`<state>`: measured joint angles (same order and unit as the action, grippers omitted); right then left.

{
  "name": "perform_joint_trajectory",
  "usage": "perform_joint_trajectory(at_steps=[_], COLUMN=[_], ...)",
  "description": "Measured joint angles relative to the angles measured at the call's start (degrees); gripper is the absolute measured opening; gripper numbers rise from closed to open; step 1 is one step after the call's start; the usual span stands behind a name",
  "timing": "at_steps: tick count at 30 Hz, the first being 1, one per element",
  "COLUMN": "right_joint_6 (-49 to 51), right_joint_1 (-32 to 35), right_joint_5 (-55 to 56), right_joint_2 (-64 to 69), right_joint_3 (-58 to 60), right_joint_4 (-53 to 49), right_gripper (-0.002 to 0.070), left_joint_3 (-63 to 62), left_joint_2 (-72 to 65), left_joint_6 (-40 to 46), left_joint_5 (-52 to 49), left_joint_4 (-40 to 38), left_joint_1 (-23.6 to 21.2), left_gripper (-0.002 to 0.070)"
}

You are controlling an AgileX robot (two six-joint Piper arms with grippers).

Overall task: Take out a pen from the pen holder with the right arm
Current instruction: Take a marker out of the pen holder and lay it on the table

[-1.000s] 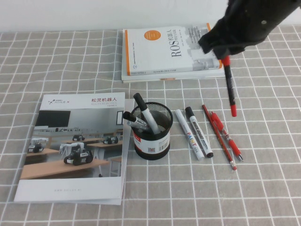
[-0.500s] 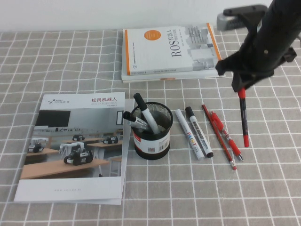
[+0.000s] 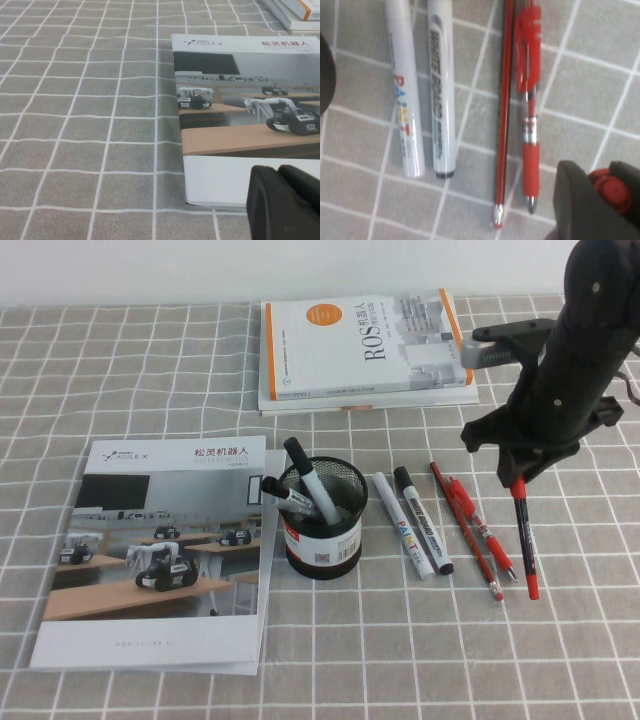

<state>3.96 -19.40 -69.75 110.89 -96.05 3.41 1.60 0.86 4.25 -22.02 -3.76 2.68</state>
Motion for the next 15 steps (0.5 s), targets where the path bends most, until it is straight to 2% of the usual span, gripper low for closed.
perform_joint_trajectory(at_steps=[15], right_joint_6=[-0.6], right_joint_1=[1.1], right_joint_5=[4.3], right_joint_2=[4.9], right_joint_3=[0.1], right_joint_4=[0.1], right_gripper=[0.0065], left_joint_3=[0.0], left_joint_2=[0.0], left_joint_6=[0.0], left_joint_5=[0.0], left_joint_4=[0.0], left_joint_1=[0.0], left_gripper=[-0.0004])
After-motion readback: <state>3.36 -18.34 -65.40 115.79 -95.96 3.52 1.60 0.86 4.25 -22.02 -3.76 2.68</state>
